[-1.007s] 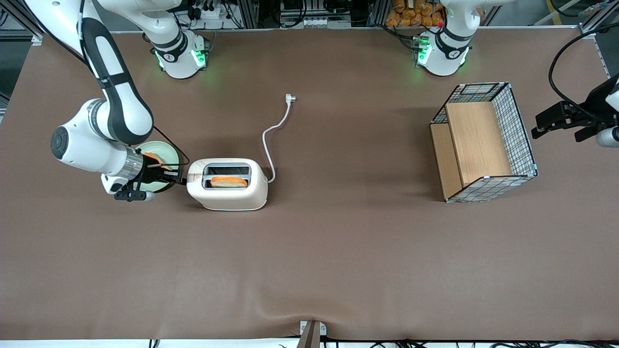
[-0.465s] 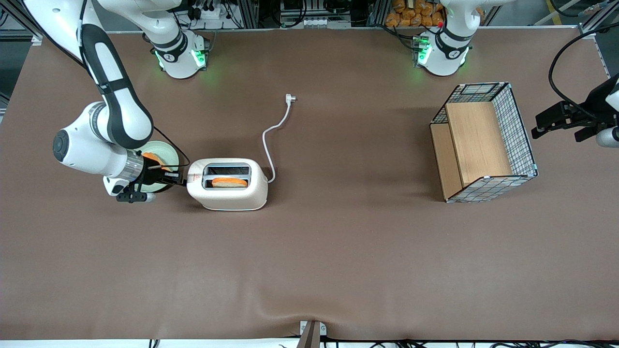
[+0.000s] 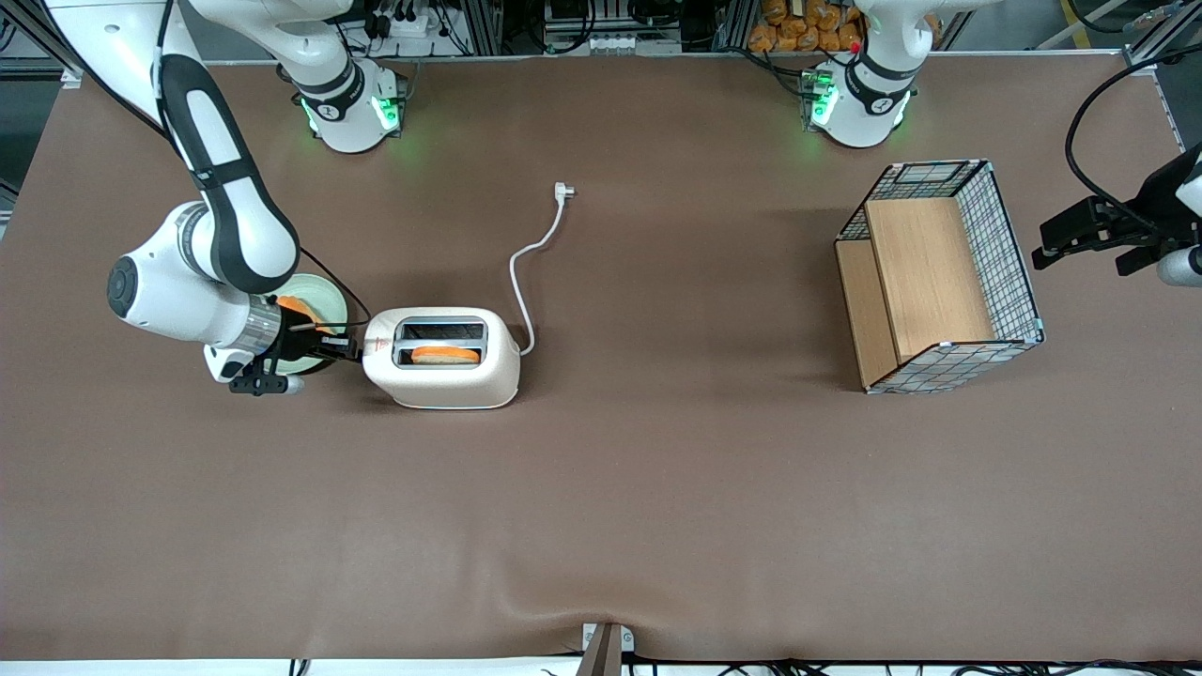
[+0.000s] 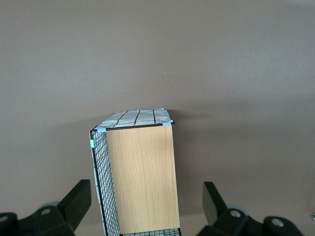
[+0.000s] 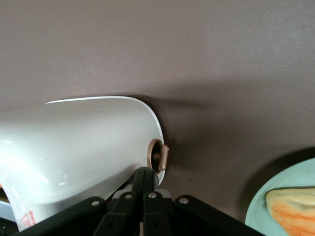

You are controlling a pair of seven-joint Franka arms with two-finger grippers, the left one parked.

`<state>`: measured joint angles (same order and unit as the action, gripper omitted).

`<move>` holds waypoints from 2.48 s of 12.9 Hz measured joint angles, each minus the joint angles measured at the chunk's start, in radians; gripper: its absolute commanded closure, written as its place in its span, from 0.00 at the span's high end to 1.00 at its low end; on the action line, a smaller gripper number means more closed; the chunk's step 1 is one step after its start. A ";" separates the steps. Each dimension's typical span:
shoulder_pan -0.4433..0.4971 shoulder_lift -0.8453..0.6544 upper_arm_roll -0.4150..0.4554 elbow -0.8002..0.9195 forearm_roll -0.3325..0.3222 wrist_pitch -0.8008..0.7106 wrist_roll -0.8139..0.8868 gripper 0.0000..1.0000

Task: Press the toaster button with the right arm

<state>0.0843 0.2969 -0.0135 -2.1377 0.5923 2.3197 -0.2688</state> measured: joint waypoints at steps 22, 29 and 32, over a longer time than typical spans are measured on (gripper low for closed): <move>0.000 0.023 -0.002 0.002 0.022 0.012 -0.008 0.00; 0.000 0.023 -0.002 0.003 0.025 0.012 -0.012 0.00; 0.000 0.023 -0.002 0.003 0.026 0.012 -0.013 0.00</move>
<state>0.0841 0.3201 -0.0160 -2.1351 0.6178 2.3318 -0.2815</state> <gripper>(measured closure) 0.991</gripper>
